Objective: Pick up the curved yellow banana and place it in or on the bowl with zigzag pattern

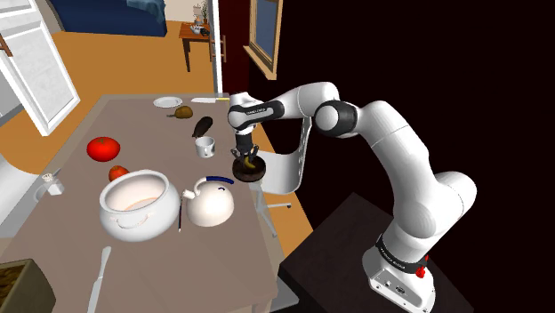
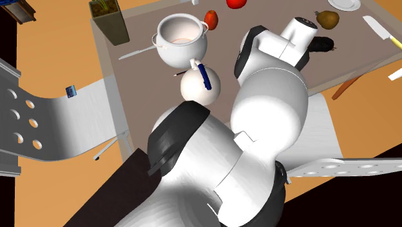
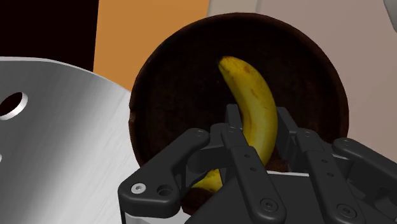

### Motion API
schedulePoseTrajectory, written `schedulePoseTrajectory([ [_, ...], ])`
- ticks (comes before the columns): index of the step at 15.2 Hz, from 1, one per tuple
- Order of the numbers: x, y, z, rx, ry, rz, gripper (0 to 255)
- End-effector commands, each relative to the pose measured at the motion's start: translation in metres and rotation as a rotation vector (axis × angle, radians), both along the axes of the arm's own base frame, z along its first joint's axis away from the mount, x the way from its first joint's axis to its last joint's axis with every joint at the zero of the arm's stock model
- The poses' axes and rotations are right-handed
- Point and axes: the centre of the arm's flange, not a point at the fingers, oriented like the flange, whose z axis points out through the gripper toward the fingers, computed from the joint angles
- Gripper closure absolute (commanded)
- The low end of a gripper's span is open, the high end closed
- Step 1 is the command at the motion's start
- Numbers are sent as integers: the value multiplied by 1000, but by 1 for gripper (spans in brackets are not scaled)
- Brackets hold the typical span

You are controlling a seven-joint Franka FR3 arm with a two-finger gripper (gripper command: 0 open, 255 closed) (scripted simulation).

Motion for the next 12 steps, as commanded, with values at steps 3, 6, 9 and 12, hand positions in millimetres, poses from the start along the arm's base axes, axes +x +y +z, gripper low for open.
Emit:
schedulePoseTrajectory([
  [3,0,0,-1,0,-1,0,255],
  [6,0,0,-1,0,-1,0,0],
  [9,0,0,-1,0,-1,0,0],
  [12,4,-1,12,0,-1,0,0],
])
